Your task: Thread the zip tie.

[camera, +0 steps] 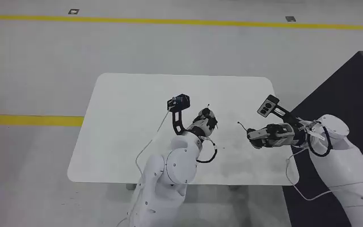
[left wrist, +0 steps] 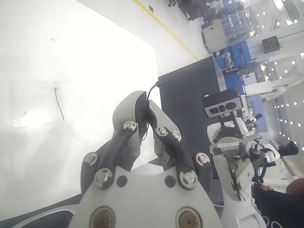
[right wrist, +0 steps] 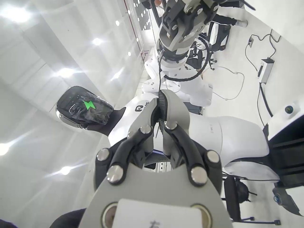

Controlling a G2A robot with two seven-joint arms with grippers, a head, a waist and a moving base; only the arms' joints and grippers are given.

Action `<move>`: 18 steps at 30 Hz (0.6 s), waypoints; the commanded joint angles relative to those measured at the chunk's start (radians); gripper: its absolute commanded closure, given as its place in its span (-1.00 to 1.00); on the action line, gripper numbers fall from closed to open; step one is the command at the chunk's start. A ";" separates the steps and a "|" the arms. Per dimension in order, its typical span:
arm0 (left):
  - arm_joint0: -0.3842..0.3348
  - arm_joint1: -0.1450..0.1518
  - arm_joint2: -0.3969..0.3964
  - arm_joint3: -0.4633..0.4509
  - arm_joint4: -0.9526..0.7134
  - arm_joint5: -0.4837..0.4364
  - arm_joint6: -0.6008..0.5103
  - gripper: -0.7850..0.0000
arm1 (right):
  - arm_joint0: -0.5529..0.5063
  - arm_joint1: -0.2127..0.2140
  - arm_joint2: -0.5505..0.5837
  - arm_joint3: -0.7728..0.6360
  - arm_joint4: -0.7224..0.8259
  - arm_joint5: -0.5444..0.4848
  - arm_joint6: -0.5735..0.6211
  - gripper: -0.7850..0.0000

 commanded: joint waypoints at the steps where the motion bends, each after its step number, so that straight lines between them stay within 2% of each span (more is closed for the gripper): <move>1: 0.001 0.000 0.000 0.000 -0.001 -0.004 0.005 1.00 | -0.006 -0.001 -0.005 -0.004 0.009 0.014 -0.008 1.00; 3: 0.009 0.005 -0.001 0.001 -0.002 -0.025 0.029 1.00 | -0.011 -0.002 -0.019 -0.021 0.029 0.072 0.000 1.00; 6: 0.009 0.006 -0.032 -0.025 -0.030 0.002 0.037 1.00 | -0.015 0.004 -0.028 -0.018 -0.025 0.095 0.000 1.00; 9: 0.003 0.008 -0.067 -0.049 -0.086 0.005 0.010 1.00 | -0.022 0.012 -0.045 -0.015 -0.065 0.111 0.000 1.00; 13: 0.002 0.018 -0.087 -0.065 -0.136 -0.047 -0.091 1.00 | -0.021 0.025 -0.061 -0.015 -0.092 0.106 0.000 1.00; 18: 0.015 0.030 -0.080 -0.068 -0.144 -0.099 -0.145 1.00 | -0.019 0.041 -0.086 -0.023 -0.083 0.109 0.000 1.00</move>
